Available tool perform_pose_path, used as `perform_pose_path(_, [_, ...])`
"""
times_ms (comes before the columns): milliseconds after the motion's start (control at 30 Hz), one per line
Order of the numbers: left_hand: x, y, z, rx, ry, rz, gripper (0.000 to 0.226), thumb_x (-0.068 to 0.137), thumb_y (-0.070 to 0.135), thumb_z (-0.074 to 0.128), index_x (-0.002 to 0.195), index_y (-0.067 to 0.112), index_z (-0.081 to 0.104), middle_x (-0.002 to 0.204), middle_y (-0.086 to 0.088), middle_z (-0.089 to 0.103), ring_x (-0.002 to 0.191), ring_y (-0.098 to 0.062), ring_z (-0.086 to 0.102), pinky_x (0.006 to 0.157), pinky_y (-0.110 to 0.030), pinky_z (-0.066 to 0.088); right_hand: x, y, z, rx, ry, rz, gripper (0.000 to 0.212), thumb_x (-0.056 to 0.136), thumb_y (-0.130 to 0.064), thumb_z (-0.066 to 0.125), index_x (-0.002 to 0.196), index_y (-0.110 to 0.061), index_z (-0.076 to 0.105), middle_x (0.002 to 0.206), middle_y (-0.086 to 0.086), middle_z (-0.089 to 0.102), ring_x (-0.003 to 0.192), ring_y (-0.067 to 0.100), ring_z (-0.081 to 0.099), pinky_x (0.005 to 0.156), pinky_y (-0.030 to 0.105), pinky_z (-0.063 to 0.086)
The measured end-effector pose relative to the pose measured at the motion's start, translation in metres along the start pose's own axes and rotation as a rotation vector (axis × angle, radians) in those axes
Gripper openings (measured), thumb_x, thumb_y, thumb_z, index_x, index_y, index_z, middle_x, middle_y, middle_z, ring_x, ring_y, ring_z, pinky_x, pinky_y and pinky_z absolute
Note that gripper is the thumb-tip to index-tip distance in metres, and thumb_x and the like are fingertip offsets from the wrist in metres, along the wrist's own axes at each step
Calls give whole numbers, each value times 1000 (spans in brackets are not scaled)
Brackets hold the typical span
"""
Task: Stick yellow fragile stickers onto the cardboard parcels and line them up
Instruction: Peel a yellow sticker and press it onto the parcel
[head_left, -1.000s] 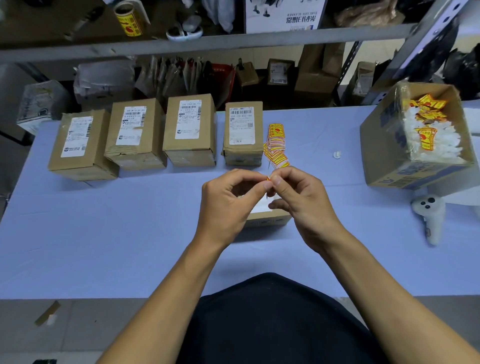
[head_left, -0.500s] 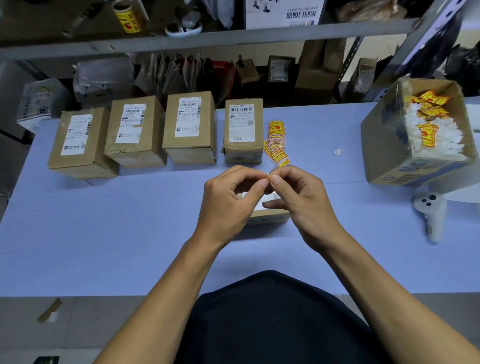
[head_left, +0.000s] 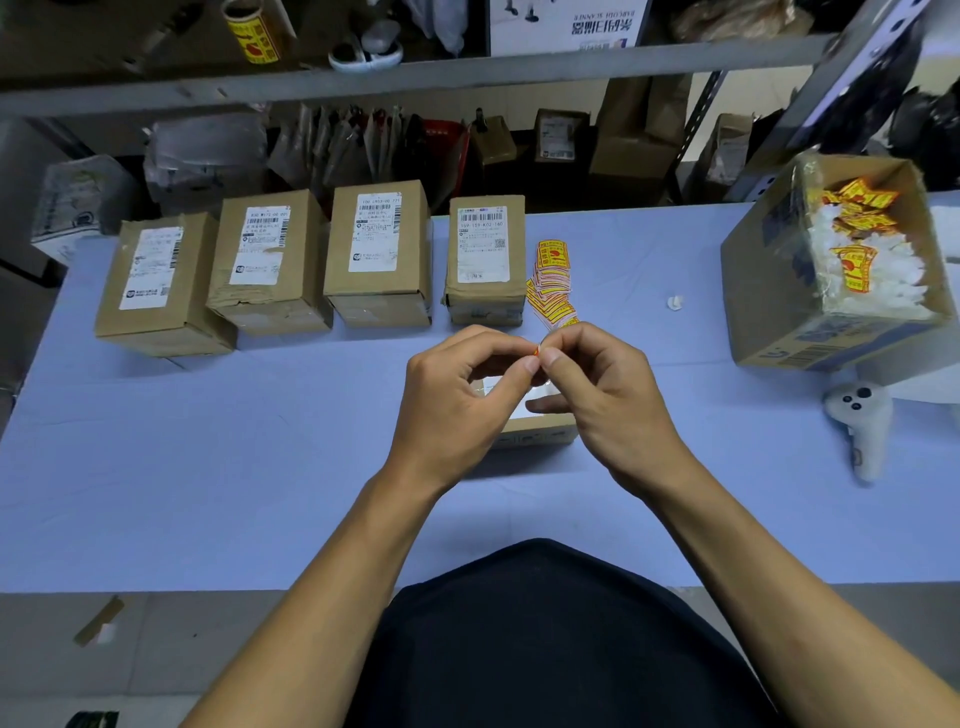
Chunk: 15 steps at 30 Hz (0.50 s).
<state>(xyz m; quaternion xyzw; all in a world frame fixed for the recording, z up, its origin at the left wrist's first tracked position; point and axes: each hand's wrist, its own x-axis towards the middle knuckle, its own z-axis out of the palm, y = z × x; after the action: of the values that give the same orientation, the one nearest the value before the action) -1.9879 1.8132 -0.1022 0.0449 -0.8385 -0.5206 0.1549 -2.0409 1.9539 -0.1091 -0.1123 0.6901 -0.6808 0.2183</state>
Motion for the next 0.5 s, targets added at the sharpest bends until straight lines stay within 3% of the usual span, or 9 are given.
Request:
perform_pose_path(233, [1,-4,-1,-102,-46,-114,7,90,10,69,94,10,75,87,1,73,82,-15,70,74,-26,55,-2,3,-4,-141,3,-90,14,99,-8,53,88,-9,61,84,7,62,83,29,61,70,42,61])
perform_pose_path(367, [0,-3,2,-150,-19,-187,7,90,9,67,89,11,74,81,4,73,75,-8,69,70,-22,52,-2,4,-1,-192,25,-95,14,98,-11,54,85,-12,60,80,0,62,81,24,61,71,47,59])
perform_pose_path(500, [1,-2,9,-212,3,-273,8,89,6,67,86,8,73,76,3,73,75,-14,70,73,-30,57,2,9,1,-221,53,-84,14,91,-27,53,79,-20,56,76,-8,60,79,22,61,73,53,55])
